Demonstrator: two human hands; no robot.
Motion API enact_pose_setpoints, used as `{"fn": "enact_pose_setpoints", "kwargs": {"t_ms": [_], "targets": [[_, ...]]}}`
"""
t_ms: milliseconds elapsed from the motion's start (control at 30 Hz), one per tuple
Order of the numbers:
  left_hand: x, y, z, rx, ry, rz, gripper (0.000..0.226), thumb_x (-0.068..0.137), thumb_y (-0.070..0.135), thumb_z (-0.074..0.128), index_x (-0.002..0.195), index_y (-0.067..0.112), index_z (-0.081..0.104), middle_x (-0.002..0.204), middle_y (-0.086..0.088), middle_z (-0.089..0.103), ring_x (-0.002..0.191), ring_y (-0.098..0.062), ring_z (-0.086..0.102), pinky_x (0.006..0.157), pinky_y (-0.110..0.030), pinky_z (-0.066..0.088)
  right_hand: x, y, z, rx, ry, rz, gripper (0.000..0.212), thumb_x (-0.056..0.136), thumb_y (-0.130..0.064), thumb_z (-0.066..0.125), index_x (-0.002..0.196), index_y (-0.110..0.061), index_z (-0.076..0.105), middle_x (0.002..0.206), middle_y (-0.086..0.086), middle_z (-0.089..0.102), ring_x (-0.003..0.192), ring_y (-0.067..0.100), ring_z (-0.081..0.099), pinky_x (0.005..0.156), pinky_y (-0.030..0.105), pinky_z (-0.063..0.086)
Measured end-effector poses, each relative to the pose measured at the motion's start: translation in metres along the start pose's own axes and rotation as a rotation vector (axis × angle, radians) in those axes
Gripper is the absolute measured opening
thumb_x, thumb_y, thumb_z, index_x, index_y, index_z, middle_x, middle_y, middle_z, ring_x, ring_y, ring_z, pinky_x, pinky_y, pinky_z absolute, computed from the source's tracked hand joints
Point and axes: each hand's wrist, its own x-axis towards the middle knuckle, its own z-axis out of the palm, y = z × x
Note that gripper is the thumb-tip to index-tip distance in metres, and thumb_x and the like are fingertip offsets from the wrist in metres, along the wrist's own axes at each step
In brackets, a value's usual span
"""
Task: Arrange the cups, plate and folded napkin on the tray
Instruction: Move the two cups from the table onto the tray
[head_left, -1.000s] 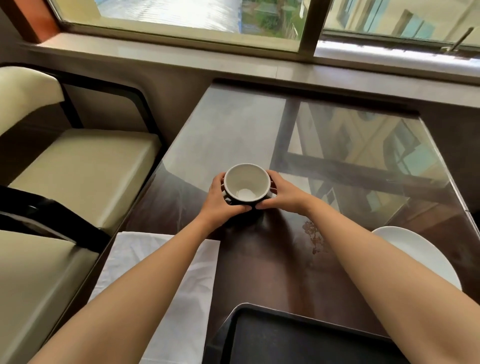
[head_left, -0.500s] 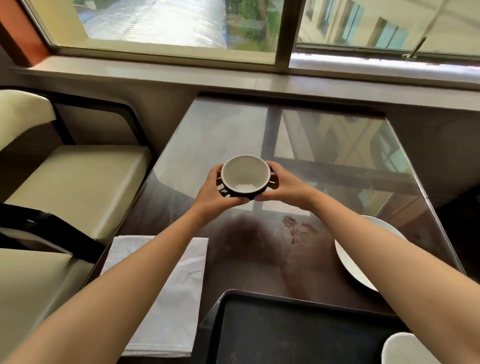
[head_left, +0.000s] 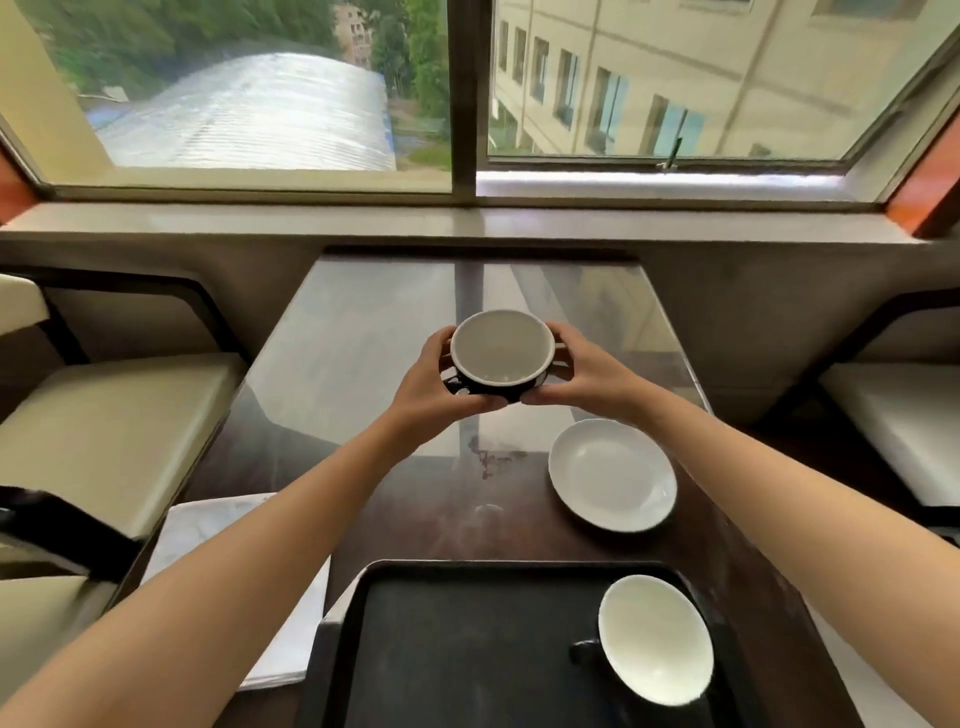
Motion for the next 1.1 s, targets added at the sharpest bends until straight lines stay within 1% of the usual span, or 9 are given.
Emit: {"fn": "enact_pose_setpoints", "kwargs": {"t_ms": [233,400,500,567,667,733,833,967,1100], "targets": [[-0.025,0.039,0.062,-0.034,-0.077,0.054,0.079,0.058,0.013,0.086,0.121,0.030,0.043,0.111,0.017,0.056,0.096,0.016,0.056,0.073,-0.004,0.046,-0.082,-0.004,-0.044,-0.032,0.109,-0.007,0.078,0.070,-0.008,0.079,0.133,-0.012,0.034,0.131,0.005,0.047,0.116,0.012,0.051,0.084,0.003,0.045],[-0.058,0.055,0.103,-0.029,-0.132,0.078,0.080,0.059,0.009,0.086,0.122,0.031,0.042,0.115,0.012,0.056,0.105,0.008,0.055,0.077,-0.006,0.047,-0.147,0.001,-0.056,-0.018,0.176,-0.001,0.084,0.068,-0.005,0.080,0.136,-0.010,0.031,0.134,0.007,0.045,0.117,0.013,0.050,0.089,0.007,0.044],[-0.086,0.061,0.123,-0.045,-0.171,0.083,0.081,0.058,0.005,0.085,0.122,0.033,0.042,0.117,0.011,0.056,0.104,0.011,0.055,0.078,-0.005,0.046,-0.186,0.009,-0.054,-0.016,0.202,0.007,0.086,0.067,-0.008,0.081,0.136,-0.014,0.031,0.137,0.008,0.040,0.124,0.017,0.046,0.102,0.023,0.042],[-0.109,0.062,0.135,-0.052,-0.210,0.079,0.082,0.058,0.005,0.085,0.119,0.038,0.043,0.119,0.010,0.056,0.106,0.010,0.055,0.081,-0.009,0.048,-0.214,0.019,-0.049,-0.008,0.211,0.013,0.086,0.066,-0.010,0.082,0.134,-0.021,0.032,0.137,0.004,0.038,0.125,0.016,0.044,0.105,0.027,0.040],[-0.147,0.057,0.151,-0.019,-0.280,0.047,0.084,0.055,0.014,0.085,0.117,0.049,0.042,0.119,0.017,0.056,0.109,0.005,0.056,0.086,-0.017,0.051,-0.255,0.037,-0.037,-0.030,0.188,0.037,0.085,0.064,-0.016,0.084,0.129,-0.032,0.031,0.134,-0.002,0.038,0.124,0.012,0.044,0.103,0.023,0.039],[-0.173,0.048,0.160,-0.012,-0.304,-0.002,0.087,0.053,0.018,0.085,0.121,0.047,0.040,0.120,0.017,0.055,0.111,0.003,0.056,0.087,-0.018,0.050,-0.280,0.051,-0.026,-0.018,0.169,0.059,0.085,0.064,-0.020,0.084,0.126,-0.041,0.030,0.132,-0.007,0.038,0.121,-0.002,0.043,0.100,0.012,0.037],[-0.209,0.031,0.170,0.049,-0.333,-0.023,0.092,0.052,0.022,0.088,0.125,0.047,0.037,0.124,0.022,0.054,0.115,0.004,0.053,0.089,-0.009,0.044,-0.314,0.073,-0.007,-0.069,0.159,0.103,0.086,0.061,-0.030,0.085,0.115,-0.059,0.024,0.126,-0.016,0.036,0.116,-0.010,0.039,0.092,-0.003,0.031],[-0.250,0.013,0.178,0.095,-0.370,-0.059,0.092,0.053,0.024,0.087,0.118,0.061,0.033,0.118,0.038,0.050,0.113,0.009,0.052,0.083,-0.002,0.042,-0.348,0.095,0.020,-0.066,0.112,0.153,0.089,0.060,-0.037,0.083,0.117,-0.062,0.019,0.132,-0.017,0.032,0.121,-0.013,0.032,0.095,0.000,0.031],[-0.279,-0.001,0.182,0.123,-0.385,-0.109,0.090,0.053,0.035,0.085,0.122,0.058,0.031,0.121,0.038,0.048,0.114,0.007,0.052,0.087,-0.005,0.044,-0.369,0.109,0.043,-0.033,0.075,0.194,0.089,0.061,-0.037,0.081,0.121,-0.058,0.018,0.132,-0.018,0.029,0.121,-0.016,0.031,0.095,-0.001,0.032]]}}
